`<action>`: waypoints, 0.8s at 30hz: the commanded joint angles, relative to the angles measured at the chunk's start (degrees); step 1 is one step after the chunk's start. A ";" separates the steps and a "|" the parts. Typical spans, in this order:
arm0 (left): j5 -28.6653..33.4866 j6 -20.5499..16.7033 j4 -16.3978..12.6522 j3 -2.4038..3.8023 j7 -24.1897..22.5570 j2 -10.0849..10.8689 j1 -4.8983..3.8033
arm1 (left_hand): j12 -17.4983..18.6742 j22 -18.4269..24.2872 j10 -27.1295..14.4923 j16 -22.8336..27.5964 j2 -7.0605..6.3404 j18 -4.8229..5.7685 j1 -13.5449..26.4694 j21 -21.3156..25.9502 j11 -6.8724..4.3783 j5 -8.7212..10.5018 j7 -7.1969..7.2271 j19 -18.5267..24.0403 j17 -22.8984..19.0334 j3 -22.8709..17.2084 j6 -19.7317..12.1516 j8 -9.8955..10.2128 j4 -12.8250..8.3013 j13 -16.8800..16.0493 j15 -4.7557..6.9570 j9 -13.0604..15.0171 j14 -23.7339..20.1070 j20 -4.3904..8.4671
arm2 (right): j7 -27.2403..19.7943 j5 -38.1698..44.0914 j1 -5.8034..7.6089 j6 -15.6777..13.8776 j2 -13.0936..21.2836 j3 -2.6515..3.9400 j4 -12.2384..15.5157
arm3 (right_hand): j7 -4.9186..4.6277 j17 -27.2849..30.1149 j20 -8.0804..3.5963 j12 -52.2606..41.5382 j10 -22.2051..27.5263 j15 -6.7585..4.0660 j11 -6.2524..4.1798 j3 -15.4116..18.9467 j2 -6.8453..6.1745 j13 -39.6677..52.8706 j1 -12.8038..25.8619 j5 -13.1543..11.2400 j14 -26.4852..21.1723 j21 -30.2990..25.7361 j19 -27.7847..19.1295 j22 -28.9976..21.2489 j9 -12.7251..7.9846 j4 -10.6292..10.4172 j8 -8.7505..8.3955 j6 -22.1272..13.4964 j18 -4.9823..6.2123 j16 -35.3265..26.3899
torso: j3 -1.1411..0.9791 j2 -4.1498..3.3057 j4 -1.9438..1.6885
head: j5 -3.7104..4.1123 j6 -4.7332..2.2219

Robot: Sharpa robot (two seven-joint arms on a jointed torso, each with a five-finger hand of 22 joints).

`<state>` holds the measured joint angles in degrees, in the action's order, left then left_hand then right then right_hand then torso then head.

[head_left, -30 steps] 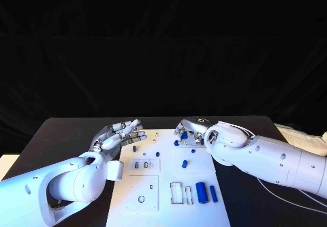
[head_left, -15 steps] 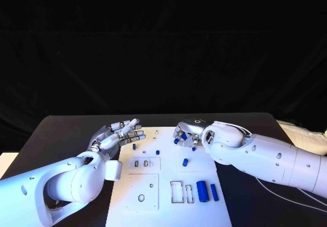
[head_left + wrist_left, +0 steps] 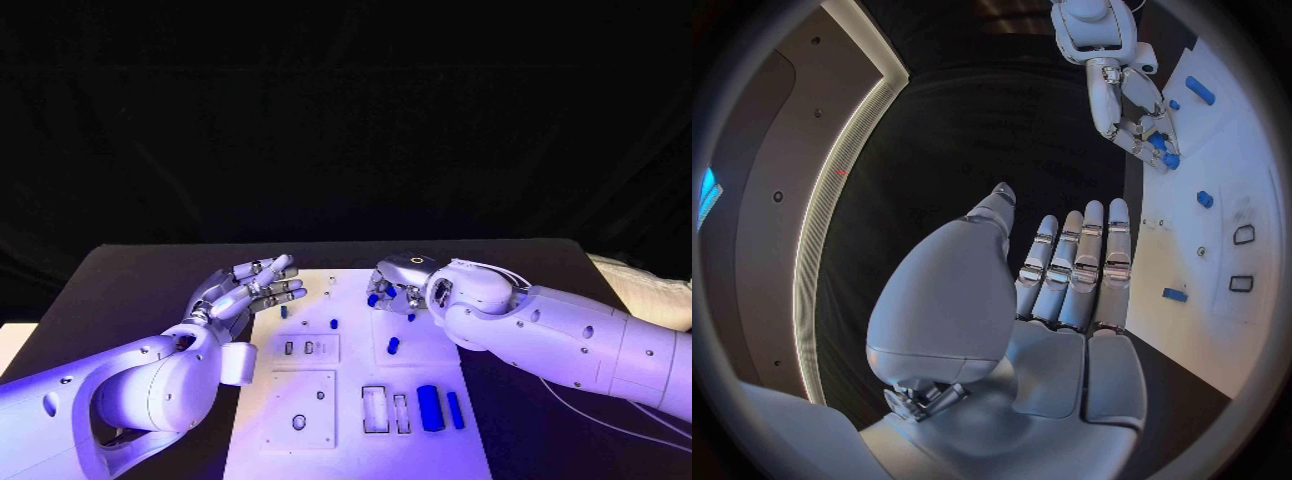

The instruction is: Assemble the parts on the task board

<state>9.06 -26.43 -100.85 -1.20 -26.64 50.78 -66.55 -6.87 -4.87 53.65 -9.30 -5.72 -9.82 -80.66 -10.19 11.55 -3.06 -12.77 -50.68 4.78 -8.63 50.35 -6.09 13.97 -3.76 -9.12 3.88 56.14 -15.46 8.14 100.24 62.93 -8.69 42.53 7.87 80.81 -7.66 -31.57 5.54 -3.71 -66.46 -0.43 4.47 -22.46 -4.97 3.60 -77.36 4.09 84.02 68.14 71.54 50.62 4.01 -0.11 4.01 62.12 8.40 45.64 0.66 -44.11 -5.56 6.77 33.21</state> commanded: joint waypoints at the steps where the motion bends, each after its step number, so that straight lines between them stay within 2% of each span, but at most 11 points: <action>1: 0.31 1.48 0.02 0.06 -0.04 -0.16 -0.09 | -0.13 0.07 0.36 0.21 0.53 -0.61 -0.12 0.32 -0.02 0.27 -1.60 -0.30 -0.07 -0.04 0.39 0.07 -0.29 0.08 -0.09 -0.05 0.24 0.08 | 0.69 0.18 -0.07 0.78 -0.08 -0.04 0.05 | 0.05 -1.10 -0.15 -0.20 -0.91 -0.21 -0.10 -0.67 0.52 0.10 0.07 -0.43 0.58 0.71 0.66 0.91 0.20 -0.28 0.35 0.97 -1.26 1.25 | -0.02 -0.21 -0.16 | 0.20 0.03; 5: 0.33 1.50 0.06 0.06 0.00 -0.14 -0.09 | -0.13 0.07 0.36 0.21 0.53 -0.61 -0.12 0.32 -0.02 0.27 -1.60 -0.30 -0.07 -0.04 0.39 0.07 -0.29 0.08 -0.09 -0.05 0.24 0.08 | 0.66 0.33 -0.07 -1.09 -0.09 -0.04 0.16 | 0.45 -3.16 -0.38 -0.33 -2.24 -0.52 -0.50 -1.79 1.05 0.15 -0.34 -0.47 0.75 1.99 1.25 2.69 0.50 -0.82 0.80 2.43 -1.51 3.45 | -0.04 -0.36 -0.23 | 0.25 -0.06; 8: 0.33 1.54 0.06 0.06 0.04 -0.10 -0.09 | -0.12 0.09 0.34 0.23 0.54 -0.61 -0.13 0.35 -0.02 0.27 -1.60 -0.31 -0.08 -0.03 0.38 0.07 -0.34 0.09 -0.09 -0.05 0.24 0.08 | 0.40 0.39 -0.07 -4.90 -0.03 -0.04 0.51 | 0.64 -6.08 -0.61 -0.45 -3.46 -0.77 -0.80 -3.01 1.56 0.21 -1.08 -0.63 1.16 3.61 2.28 5.12 0.80 -0.86 1.14 3.52 -1.92 6.23 | -0.02 -0.41 -0.34 | 0.38 -0.04; 12: 0.34 1.55 0.06 0.06 0.10 -0.07 -0.09 | -0.12 0.09 0.34 0.23 0.54 -0.61 -0.13 0.35 -0.02 0.27 -1.60 -0.31 -0.08 -0.03 0.38 0.07 -0.34 0.09 -0.09 -0.05 0.24 0.08 | 0.28 0.23 -0.07 -9.07 -0.03 -0.01 1.03 | 0.67 -6.96 -0.73 -0.31 -4.12 -0.85 -0.91 -3.95 1.82 0.18 -1.37 -1.04 1.10 4.33 2.52 6.04 1.01 -1.01 1.20 4.00 -2.06 7.32 | -0.02 -0.57 -0.55 | 0.50 -0.31; 19: 0.34 1.55 0.07 0.05 0.16 0.01 -0.08 | -0.11 0.15 0.29 0.27 0.58 -0.60 -0.26 0.43 0.00 0.26 -1.62 -0.36 -0.11 -0.06 0.35 0.10 -0.55 0.10 -0.09 -0.06 0.24 0.09 | 1.54 -0.18 -0.07 -11.51 -0.32 0.08 1.47 | 0.65 -7.31 -0.72 -0.01 -4.19 -0.78 -0.86 -4.16 1.18 0.11 -0.73 -1.14 0.86 4.68 2.41 6.37 1.13 -1.61 1.03 4.08 -2.10 7.94 | 0.03 -0.68 -0.88 | 0.60 -0.44; 24: 0.34 1.53 0.09 0.05 0.17 0.11 -0.08 | -0.11 0.19 0.26 0.30 0.62 -0.60 -0.36 0.49 0.00 0.26 -1.63 -0.40 -0.12 -0.09 0.34 0.11 -0.71 0.11 -0.10 -0.07 0.25 0.09 | 2.81 -0.24 -0.07 -13.34 -1.00 0.20 1.12 | 0.65 -7.47 -0.71 0.04 -4.24 -0.77 -0.86 -4.20 0.88 0.10 -0.46 -1.15 0.77 4.79 2.35 6.47 1.19 -1.88 0.97 4.13 -2.11 8.20 | -0.04 -0.84 -0.97 | 0.54 -0.74</action>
<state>9.28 -26.08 -100.69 -1.20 -26.30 50.90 -66.56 -6.87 -4.76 53.65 -9.30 -5.35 -9.82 -81.03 -9.86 11.55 -3.06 -12.77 -50.67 4.72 -8.69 50.35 -6.09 13.59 -3.71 -9.12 3.88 56.14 -15.47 9.34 99.95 62.89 -18.85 41.74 8.03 82.03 -7.02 -39.00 4.83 -3.86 -70.29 -0.84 3.44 -26.68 -4.09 3.76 -78.58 3.06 84.02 72.57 73.69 57.04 4.38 -1.60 4.89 65.84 6.88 53.49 0.66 -44.84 -6.42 7.34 32.61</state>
